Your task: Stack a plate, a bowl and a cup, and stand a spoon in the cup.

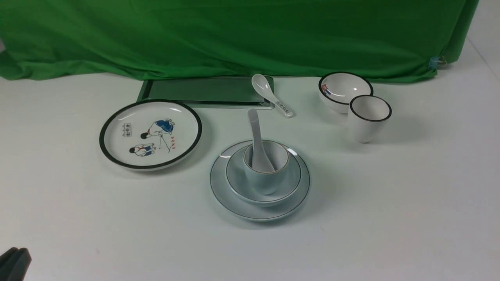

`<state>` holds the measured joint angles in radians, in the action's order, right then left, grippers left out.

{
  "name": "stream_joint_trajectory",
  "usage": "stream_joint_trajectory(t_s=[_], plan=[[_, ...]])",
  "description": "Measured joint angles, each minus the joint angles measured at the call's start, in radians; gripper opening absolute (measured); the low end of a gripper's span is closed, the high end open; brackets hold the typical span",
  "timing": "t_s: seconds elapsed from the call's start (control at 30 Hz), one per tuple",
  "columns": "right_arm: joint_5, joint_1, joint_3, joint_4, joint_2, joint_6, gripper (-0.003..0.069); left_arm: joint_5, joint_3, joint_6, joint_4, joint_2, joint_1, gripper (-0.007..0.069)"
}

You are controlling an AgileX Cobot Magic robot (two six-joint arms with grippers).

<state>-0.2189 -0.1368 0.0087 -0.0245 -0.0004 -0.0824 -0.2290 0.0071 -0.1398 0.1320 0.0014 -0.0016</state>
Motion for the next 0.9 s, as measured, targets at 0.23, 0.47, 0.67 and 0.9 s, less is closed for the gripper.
stream_joint_trajectory(t_s=[0.23, 0.47, 0.67, 0.9], plan=[[0.000, 0.000, 0.000, 0.000, 0.000, 0.000, 0.0188, 0.000, 0.000, 0.000, 0.000, 0.000, 0.000, -0.0008], [0.000, 0.000, 0.000, 0.000, 0.000, 0.000, 0.0198, 0.000, 0.000, 0.000, 0.000, 0.000, 0.000, -0.0008], [0.000, 0.000, 0.000, 0.000, 0.000, 0.000, 0.0216, 0.000, 0.000, 0.000, 0.000, 0.000, 0.000, -0.0008], [0.000, 0.000, 0.000, 0.000, 0.000, 0.000, 0.0232, 0.000, 0.000, 0.000, 0.000, 0.000, 0.000, -0.0008]])
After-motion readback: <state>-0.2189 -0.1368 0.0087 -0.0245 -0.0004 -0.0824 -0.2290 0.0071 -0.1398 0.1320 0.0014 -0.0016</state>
